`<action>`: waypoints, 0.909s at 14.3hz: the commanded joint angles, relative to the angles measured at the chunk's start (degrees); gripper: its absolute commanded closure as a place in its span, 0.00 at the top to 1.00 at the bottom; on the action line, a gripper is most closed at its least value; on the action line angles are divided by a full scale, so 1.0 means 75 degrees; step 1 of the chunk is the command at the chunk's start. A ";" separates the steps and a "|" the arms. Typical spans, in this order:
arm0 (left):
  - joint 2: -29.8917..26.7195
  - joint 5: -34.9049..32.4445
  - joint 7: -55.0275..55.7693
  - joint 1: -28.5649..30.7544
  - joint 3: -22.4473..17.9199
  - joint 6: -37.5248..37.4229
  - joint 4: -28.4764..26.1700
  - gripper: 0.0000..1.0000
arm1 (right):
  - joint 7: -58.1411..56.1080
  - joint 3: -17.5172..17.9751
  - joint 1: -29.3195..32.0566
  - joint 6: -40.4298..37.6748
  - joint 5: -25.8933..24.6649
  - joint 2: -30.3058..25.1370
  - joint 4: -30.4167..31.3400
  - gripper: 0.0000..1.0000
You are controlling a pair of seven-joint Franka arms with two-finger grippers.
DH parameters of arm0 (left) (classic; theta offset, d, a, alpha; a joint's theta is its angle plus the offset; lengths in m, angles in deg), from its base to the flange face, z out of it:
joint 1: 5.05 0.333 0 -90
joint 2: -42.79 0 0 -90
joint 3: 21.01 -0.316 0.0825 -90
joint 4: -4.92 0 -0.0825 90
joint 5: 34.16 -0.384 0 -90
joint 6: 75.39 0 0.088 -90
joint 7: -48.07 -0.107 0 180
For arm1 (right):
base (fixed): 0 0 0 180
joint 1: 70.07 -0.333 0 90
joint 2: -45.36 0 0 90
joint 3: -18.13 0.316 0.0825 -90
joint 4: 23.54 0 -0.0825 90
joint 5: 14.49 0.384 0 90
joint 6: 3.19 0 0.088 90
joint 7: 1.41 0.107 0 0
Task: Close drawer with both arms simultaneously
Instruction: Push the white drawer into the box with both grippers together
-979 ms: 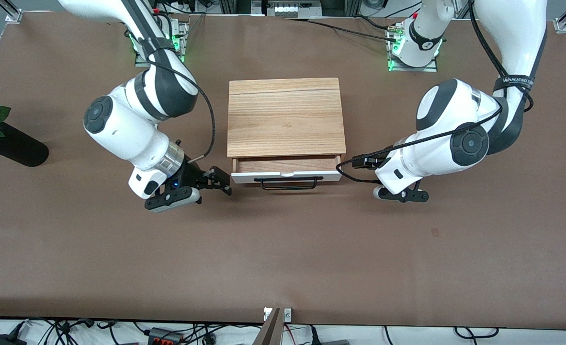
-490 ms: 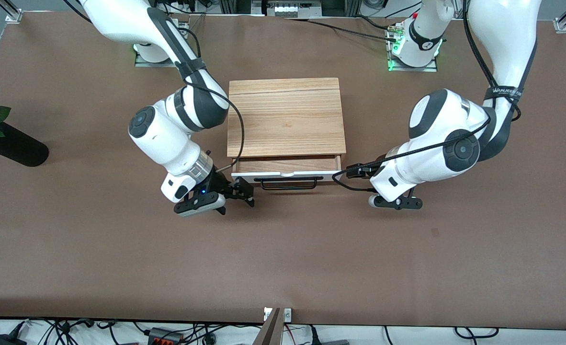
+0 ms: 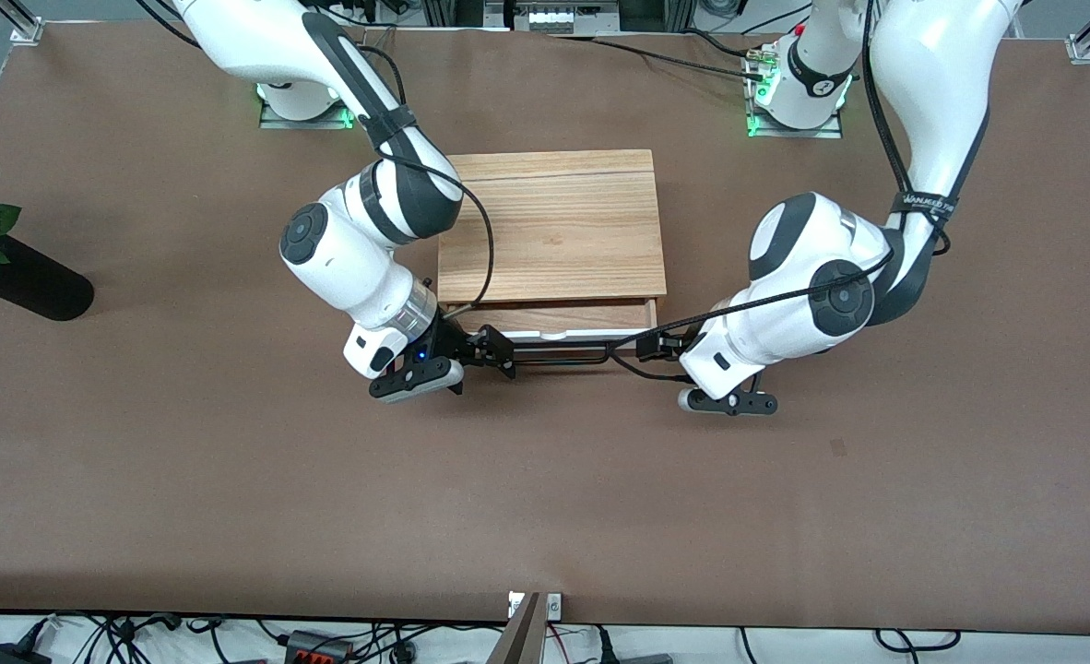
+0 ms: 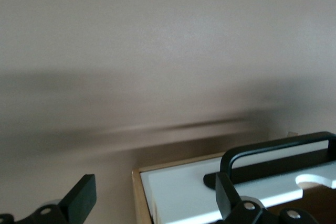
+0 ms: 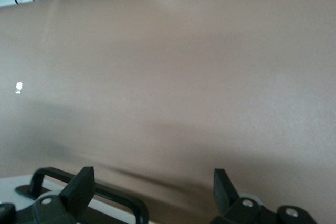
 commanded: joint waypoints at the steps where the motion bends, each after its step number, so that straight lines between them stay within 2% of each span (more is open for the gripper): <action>1: 0.0139 -0.0017 0.0020 -0.0189 -0.0207 0.0079 0.0182 1.00 | -0.0140 0.0020 0.0098 -0.0191 0.0162 -0.0121 0.0255 1.00; 5: 0.0128 -0.0064 0.0031 -0.0282 -0.0207 -0.0003 0.0018 1.00 | -0.0105 0.0008 0.0063 -0.0987 0.0162 -0.0098 0.0267 1.00; 10: 0.0081 -0.0076 0.0031 -0.0282 -0.0207 -0.0050 -0.0216 1.00 | -0.0058 0.0008 0.0040 -0.1000 0.0162 -0.0074 0.0325 1.00; 13: 0.0081 -0.0064 0.0043 -0.0294 -0.0207 -0.0424 -0.0229 1.00 | -0.0011 0.0008 -0.0008 -0.1163 0.0174 -0.0027 0.0325 1.00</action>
